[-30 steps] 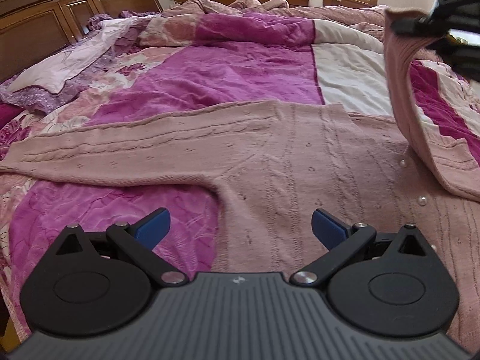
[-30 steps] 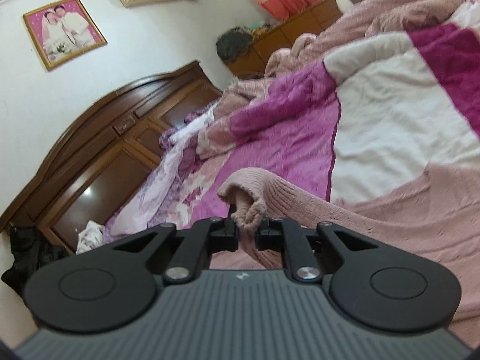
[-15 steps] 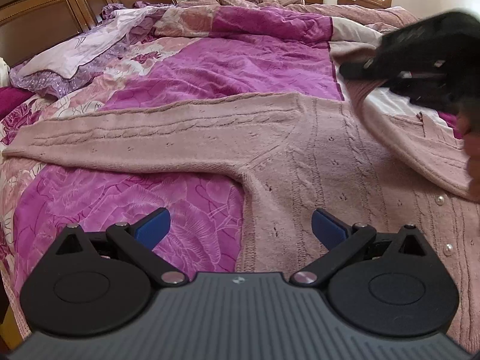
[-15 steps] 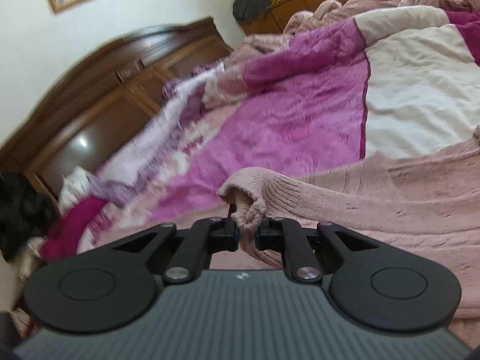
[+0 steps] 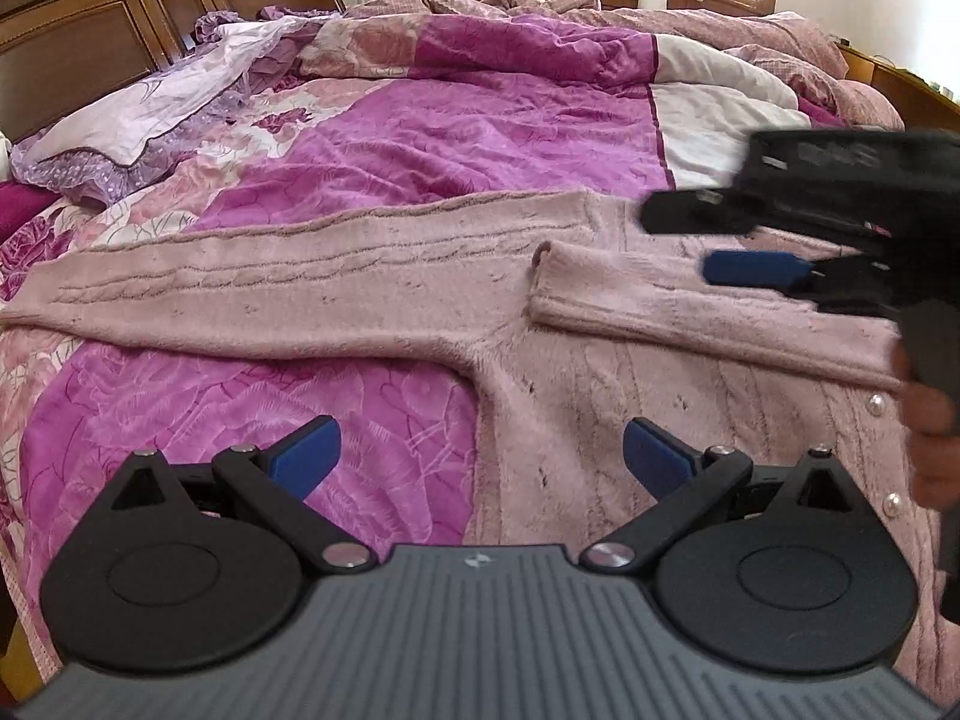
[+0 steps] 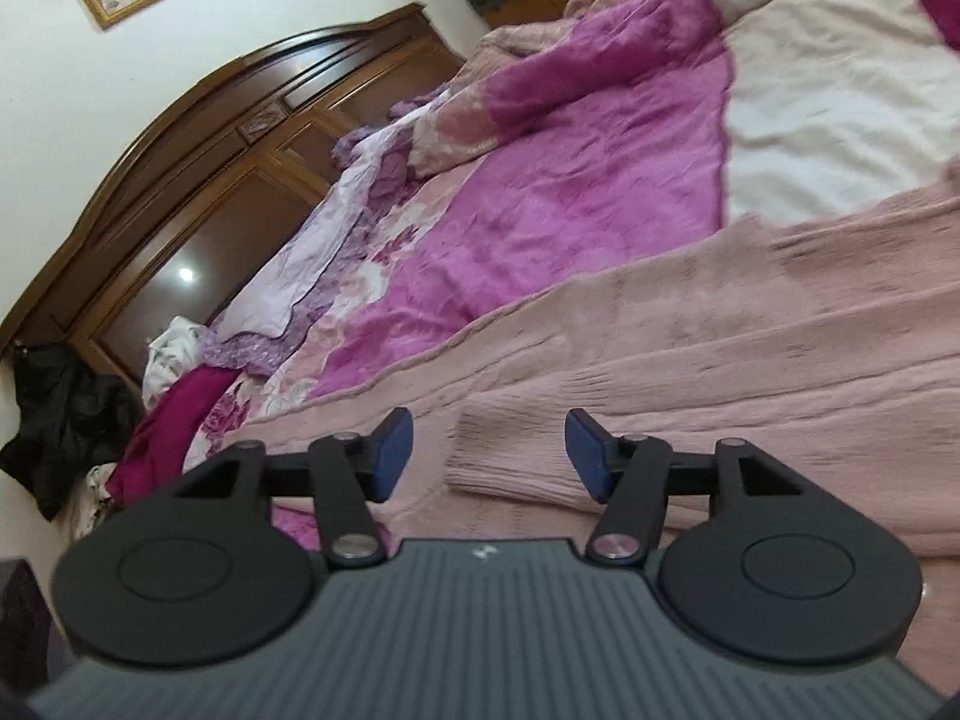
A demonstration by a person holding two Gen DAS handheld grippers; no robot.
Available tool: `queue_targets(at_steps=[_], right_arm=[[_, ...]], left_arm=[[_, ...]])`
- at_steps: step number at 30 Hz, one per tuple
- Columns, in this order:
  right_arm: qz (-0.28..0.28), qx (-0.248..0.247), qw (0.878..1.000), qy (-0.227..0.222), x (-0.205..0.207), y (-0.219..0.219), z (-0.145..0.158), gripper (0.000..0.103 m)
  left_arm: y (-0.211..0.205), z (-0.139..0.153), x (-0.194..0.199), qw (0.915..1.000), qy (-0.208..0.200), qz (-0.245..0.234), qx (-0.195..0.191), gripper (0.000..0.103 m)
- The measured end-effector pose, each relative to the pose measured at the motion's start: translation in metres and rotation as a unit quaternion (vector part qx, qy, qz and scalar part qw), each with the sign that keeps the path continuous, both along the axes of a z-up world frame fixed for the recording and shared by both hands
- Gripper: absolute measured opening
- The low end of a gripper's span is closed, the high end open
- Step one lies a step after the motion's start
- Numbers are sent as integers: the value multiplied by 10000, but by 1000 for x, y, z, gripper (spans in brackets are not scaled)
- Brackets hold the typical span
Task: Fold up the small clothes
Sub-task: 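Open the right tool to release the sleeve and withdraw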
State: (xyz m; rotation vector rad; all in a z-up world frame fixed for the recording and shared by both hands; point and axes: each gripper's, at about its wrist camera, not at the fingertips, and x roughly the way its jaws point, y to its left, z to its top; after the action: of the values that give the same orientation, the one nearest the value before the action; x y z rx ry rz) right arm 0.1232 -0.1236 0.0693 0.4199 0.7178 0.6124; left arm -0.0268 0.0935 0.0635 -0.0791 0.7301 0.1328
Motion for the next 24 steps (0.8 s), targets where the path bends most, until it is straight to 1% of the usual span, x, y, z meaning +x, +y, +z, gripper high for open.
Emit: queue_targets(at_steps=[5,8,10,11,13,14,15,17,19,20,21,23,24], right_arm=[[-589,-296,9978,-59,-18,-50,4,60],[-1046,-654,9923,-119,-31,-83,3,60],[-1386,-979,9854,-144,-39,-106,2,60],[-1552,-1115,9815,-146,-42,-117,1,60],[-1848,-1293,9742,-108,-47,-141,-1,60],[-1963,-1355,9711,-85,-48,-150,-3,60],[-2055,-1413,9684,-73,-49,-158,-4,60],[-2184,-1535,9637,-23,-50,-171,-8,60],[-2215,-1596,9620,78,-51,-185,-15,60],[-2223,-1605,9616,129,-52,-188,-18,57],[-2222,-1619,9613,187,-52,-192,-23,57],[-2173,-1654,9618,202,-54,-196,-29,57],[-2141,-1669,9623,149,-56,-196,-31,56]], left_arm=[[-5,12,16,9997,-191,-135,-9,103],[-9,19,35,9989,-337,-307,-60,103],[-10,21,51,9984,-420,-371,-63,103],[-10,21,60,9980,-457,-422,-92,101],[-9,18,76,9974,-479,-507,-187,91],[-7,16,85,9973,-444,-528,-252,83],[-4,13,95,9973,-365,-530,-359,76],[4,4,114,9953,-139,-536,-795,68],[13,-5,131,9912,55,-428,-1252,67],[17,-11,137,9886,120,-366,-1453,67],[19,-16,140,9866,144,-321,-1594,67],[21,-19,145,9832,54,-340,-1792,66],[20,-20,145,9818,-40,-403,-1858,60]])
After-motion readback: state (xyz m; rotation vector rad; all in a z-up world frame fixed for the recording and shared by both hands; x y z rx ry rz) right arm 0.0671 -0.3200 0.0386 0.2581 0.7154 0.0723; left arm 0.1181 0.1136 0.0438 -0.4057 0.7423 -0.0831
